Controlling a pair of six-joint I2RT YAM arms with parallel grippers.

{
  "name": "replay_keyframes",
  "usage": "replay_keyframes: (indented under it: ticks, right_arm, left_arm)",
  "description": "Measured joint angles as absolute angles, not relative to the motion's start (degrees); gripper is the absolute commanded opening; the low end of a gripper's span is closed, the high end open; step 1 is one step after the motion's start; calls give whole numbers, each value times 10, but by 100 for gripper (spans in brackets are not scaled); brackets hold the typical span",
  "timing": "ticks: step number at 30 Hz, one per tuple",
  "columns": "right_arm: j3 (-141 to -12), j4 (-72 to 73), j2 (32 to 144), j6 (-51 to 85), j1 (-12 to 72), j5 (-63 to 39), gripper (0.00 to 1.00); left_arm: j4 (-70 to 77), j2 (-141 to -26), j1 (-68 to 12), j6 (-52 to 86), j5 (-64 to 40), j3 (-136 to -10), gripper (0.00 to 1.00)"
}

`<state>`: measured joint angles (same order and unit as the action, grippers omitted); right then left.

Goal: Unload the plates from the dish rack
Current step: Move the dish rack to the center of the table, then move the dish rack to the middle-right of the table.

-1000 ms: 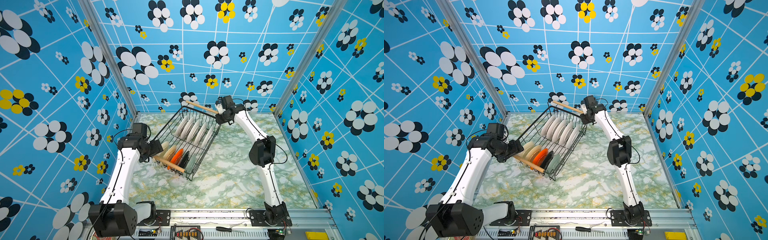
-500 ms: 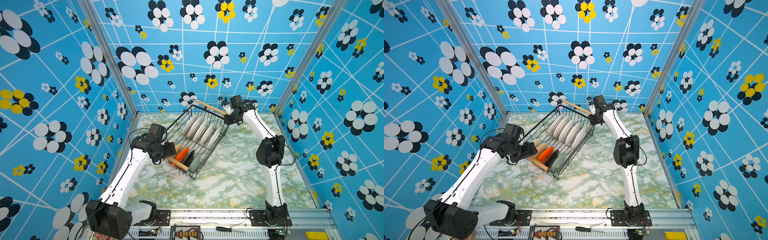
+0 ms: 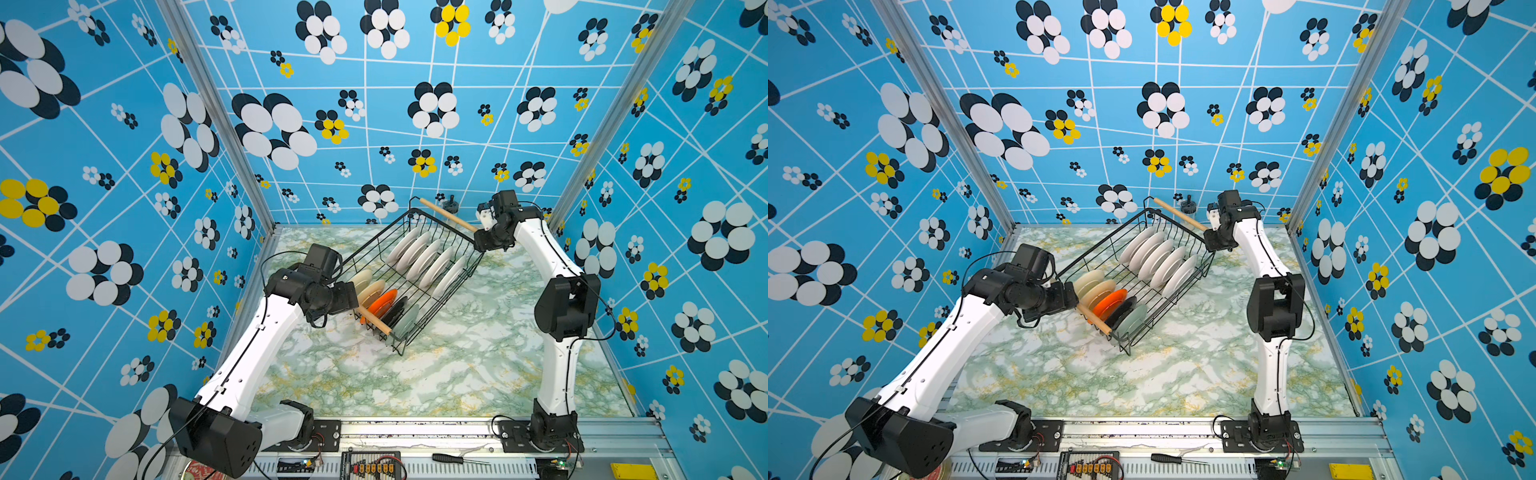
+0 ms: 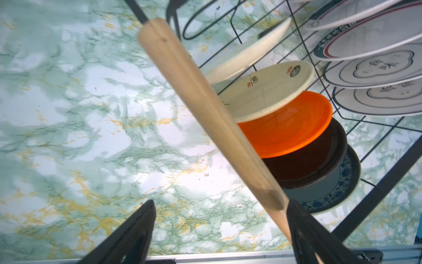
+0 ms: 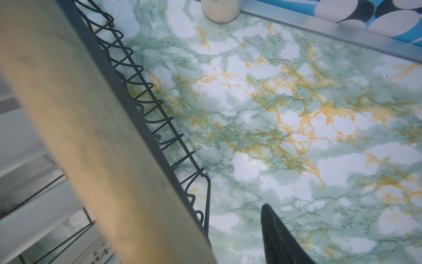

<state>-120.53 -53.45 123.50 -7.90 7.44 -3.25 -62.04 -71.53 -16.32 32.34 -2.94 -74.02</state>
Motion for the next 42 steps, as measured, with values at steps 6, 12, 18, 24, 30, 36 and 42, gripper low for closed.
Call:
replay_keyframes:
  ticks: [6, 12, 18, 24, 30, 36, 42]
  right_arm:
    - [-1206, -520, 1222, -62, 75, -48, 79]
    - [-1210, -516, 1222, -37, 75, -57, 88]
    - [-1212, -509, 1219, -23, 75, -63, 99]
    - [-1166, -483, 1172, -11, 75, -66, 99]
    - [-1161, -472, 1136, -2, 75, -66, 99]
    - [-1160, -479, 1131, 38, 73, -66, 99]
    - [-1103, -480, 1082, 83, 52, -70, 99]
  left_arm:
    - [-634, -712, -37, 284, -33, -782, 90]
    - [-616, -795, 24, 253, -44, -863, 87]
    - [-573, -954, 43, 230, -46, -939, 84]
    - [-537, -1044, 36, 220, -52, -973, 83]
    - [-536, -1058, -18, 212, -52, -990, 82]
    - [-533, -1063, -74, 202, -51, -987, 82]
    - [-532, -1066, -95, 201, -56, -962, 81]
